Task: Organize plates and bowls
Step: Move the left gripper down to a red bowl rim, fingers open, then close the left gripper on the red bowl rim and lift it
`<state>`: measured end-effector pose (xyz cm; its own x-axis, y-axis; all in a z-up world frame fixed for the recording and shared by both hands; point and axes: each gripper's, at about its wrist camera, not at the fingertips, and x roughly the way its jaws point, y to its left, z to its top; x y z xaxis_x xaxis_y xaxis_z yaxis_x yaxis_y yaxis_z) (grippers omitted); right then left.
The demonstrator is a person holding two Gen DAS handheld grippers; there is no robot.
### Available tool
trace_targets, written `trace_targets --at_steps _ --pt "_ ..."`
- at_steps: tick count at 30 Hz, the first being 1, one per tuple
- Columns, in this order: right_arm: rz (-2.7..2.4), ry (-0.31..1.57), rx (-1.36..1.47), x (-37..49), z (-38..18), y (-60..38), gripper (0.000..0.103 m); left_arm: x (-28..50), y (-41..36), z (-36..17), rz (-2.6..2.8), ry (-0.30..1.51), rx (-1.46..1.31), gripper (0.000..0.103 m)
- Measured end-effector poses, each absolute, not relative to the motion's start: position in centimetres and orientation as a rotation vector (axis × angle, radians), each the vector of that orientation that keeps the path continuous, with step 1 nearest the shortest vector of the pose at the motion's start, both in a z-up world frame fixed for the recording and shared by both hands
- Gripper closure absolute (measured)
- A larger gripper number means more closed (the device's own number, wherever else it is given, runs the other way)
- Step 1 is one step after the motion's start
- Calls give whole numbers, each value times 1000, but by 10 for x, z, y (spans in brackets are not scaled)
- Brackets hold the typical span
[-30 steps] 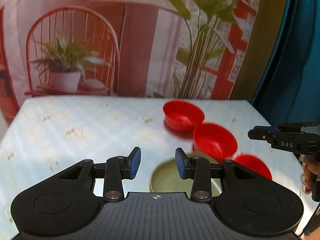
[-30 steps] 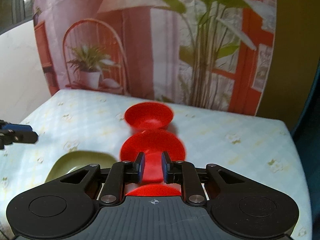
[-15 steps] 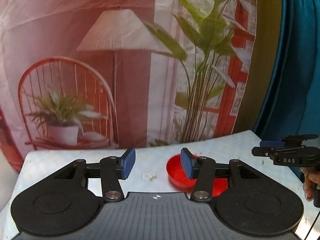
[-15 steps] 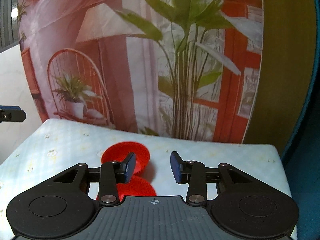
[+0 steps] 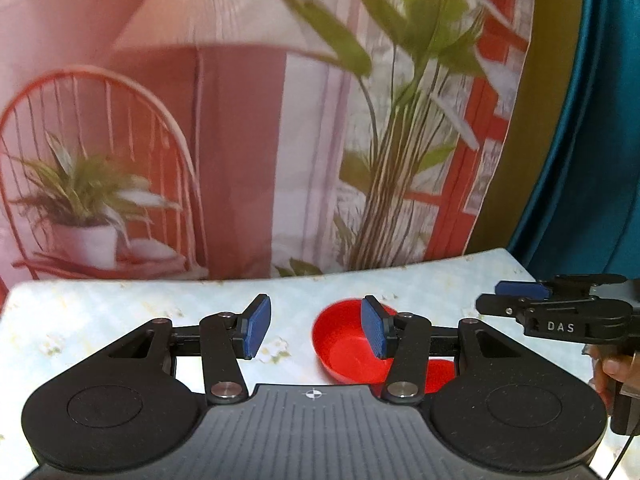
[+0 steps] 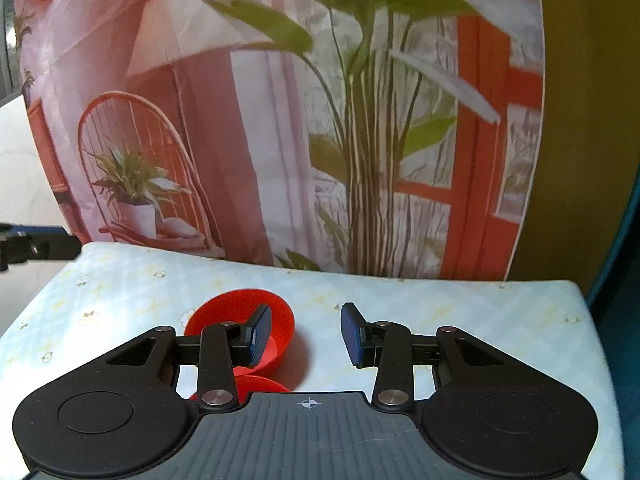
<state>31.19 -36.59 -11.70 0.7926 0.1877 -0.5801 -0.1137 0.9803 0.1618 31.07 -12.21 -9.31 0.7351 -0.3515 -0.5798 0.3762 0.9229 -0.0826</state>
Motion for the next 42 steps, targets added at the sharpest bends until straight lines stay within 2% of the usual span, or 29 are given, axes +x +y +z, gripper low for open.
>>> trace_targets --at_steps 16,24,27,29,31,33,42 --pt "213 762 200 374 -174 -357 67 368 -149 -178 -442 813 -26 51" --pt "220 830 217 397 -189 -350 67 378 -161 -197 -475 851 -1 51" --pt "234 850 210 400 -192 -347 70 381 -162 -201 -471 867 -7 52" --pt "233 867 200 402 -195 -345 76 382 -161 -202 -464 870 -10 58" --pt "238 876 212 402 -198 -345 84 383 -161 -204 -457 879 -7 75" --pt "241 882 226 402 -201 -345 90 383 -160 -206 -453 887 -7 79" --pt "242 840 241 392 -192 -348 93 371 -159 -189 -460 841 19 79"
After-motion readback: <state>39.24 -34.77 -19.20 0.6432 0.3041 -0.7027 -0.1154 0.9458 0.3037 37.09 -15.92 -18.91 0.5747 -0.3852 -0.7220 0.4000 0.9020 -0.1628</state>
